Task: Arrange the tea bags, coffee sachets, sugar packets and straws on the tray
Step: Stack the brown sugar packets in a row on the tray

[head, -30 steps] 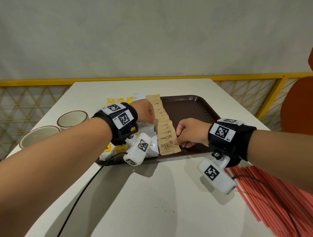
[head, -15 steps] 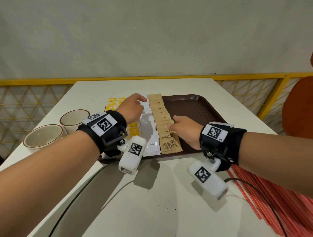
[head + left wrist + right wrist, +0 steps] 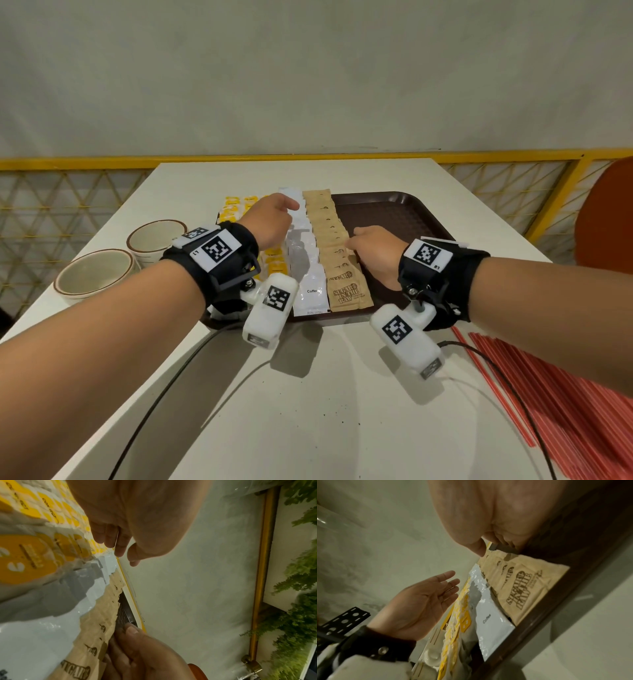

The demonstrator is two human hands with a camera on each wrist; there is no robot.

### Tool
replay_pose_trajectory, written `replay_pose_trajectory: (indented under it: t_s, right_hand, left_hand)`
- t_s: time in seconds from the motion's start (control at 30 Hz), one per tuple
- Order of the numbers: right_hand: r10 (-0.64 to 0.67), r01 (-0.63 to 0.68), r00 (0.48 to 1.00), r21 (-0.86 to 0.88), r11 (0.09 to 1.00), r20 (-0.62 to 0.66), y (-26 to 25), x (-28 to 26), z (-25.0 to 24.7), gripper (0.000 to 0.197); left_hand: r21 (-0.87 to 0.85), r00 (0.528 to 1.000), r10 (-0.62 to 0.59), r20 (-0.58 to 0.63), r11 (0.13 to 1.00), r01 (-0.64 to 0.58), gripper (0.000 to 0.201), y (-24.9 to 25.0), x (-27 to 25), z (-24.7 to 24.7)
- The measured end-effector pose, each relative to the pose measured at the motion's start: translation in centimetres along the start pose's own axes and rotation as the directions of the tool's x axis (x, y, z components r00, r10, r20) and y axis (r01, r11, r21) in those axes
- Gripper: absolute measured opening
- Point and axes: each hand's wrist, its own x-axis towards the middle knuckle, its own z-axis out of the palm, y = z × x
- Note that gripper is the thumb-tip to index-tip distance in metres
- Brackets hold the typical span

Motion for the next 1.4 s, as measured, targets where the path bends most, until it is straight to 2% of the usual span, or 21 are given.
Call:
replay_pose_trajectory:
  t_s: [0.1, 0.17, 0.3, 0.37, 0.47, 0.53, 0.63, 0.73, 0.77, 0.87, 0.97, 1.07, 1.13, 1.2, 1.27, 1.4]
  right_hand:
    - [0.003, -0.004, 0.999, 0.026, 1.0, 0.045, 0.3, 0.8, 0.2, 0.027]
    - [0.001, -0.001, 1.0, 0.014, 1.0, 0.027, 0.2, 0.8, 0.0, 0.02]
    - [-0.035, 0.035, 0.999, -0.006, 0.999, -0.03, 0.0, 1.0, -0.5, 0.02]
    - [-0.034, 0.034, 0.999, -0.018, 0.999, -0.016, 0.0, 1.3, -0.5, 0.018]
    - [-0.005, 0.004, 1.0, -0.035, 0.999, -0.024, -0.2, 1.8, -0.1, 0.027]
    - [-0.012, 0.011, 1.0, -0.038, 0.999, -0.019, -0.6, 1.2, -0.2, 0.019]
    - [0.023, -0.024, 0.999, -0.011, 1.0, -0.031, -0.5, 0.0, -0.7, 0.04]
    - [0.058, -0.058, 0.998, 0.015, 0.998, 0.038, 0.3, -1.6, -1.2, 0.027]
    - [0.072, -0.077, 0.995, 0.06, 0.995, 0.073, 0.6, -2.5, -1.3, 0.028]
    - [0.071, -0.091, 0.983, 0.113, 0.989, 0.17, 1.9, -3.8, -1.2, 0.028]
    - [0.059, -0.084, 0.984, 0.143, 0.986, 0.167, 1.6, -4.3, -1.1, 0.039]
    - [-0.009, -0.013, 0.995, 0.236, 0.972, 0.095, 1.6, -4.1, -0.8, 0.047]
    - [-0.062, 0.036, 0.99, 0.193, 0.981, 0.129, 1.3, -4.6, 0.0, 0.05]
    - [-0.028, -0.005, 0.981, 0.171, 0.985, 0.193, 1.1, -5.0, 0.9, 0.057]
    - [-0.013, -0.024, 0.974, 0.163, 0.986, 0.228, 1.1, -5.2, 1.4, 0.045]
    - [-0.02, -0.005, 0.979, 0.125, 0.992, 0.203, 0.9, -5.5, 2.1, 0.025]
  left_hand:
    - [-0.012, 1.0, -0.021, 0.01, 1.0, 0.021, 0.041, 0.3, 0.0, 0.1]
    - [-0.013, 0.999, -0.027, 0.018, 1.0, 0.027, 0.041, 0.3, 0.0, 0.2]
    - [-0.008, 0.999, -0.039, 0.023, 0.999, 0.039, 0.042, 0.3, -0.1, 0.3]
    - [-0.018, 0.998, -0.049, 0.026, 0.999, 0.05, 0.043, 0.3, -0.1, 0.3]
    - [-0.035, 0.998, -0.054, 0.024, 0.998, 0.055, 0.043, 0.6, -0.4, 0.3]
    - [-0.056, 0.998, -0.052, 0.025, 0.997, 0.054, 0.045, 0.6, -0.5, 0.2]
    - [-0.159, 0.998, -0.048, 0.029, 0.986, 0.052, 0.048, 0.1, -1.3, -0.2]
    - [-0.374, 0.997, -0.065, 0.048, 0.924, 0.078, 0.043, -0.9, -3.1, -0.5]
    - [-0.425, 0.996, -0.069, 0.065, 0.901, 0.09, 0.042, -1.2, -4.0, -0.5]
    - [-0.421, 0.994, -0.057, 0.092, 0.902, 0.091, 0.041, -1.7, -6.3, 0.0]
    - [-0.416, 0.996, -0.052, 0.066, 0.907, 0.075, 0.042, -2.0, -8.0, 0.6]
    - [-0.479, 0.99, -0.087, 0.109, 0.868, 0.129, 0.039, -2.3, -9.4, 0.9]
    - [-0.525, 0.98, -0.105, 0.17, 0.832, 0.18, 0.04, -2.5, -10.0, 1.0]
    - [-0.536, 0.969, -0.132, 0.209, 0.813, 0.227, 0.04, -2.4, -10.4, 1.1]
    - [-0.526, 0.963, -0.149, 0.225, 0.813, 0.249, 0.04, -2.2, -10.6, 1.3]
    - [-0.508, 0.959, -0.174, 0.225, 0.819, 0.268, 0.043, -1.8, -10.8, 1.8]
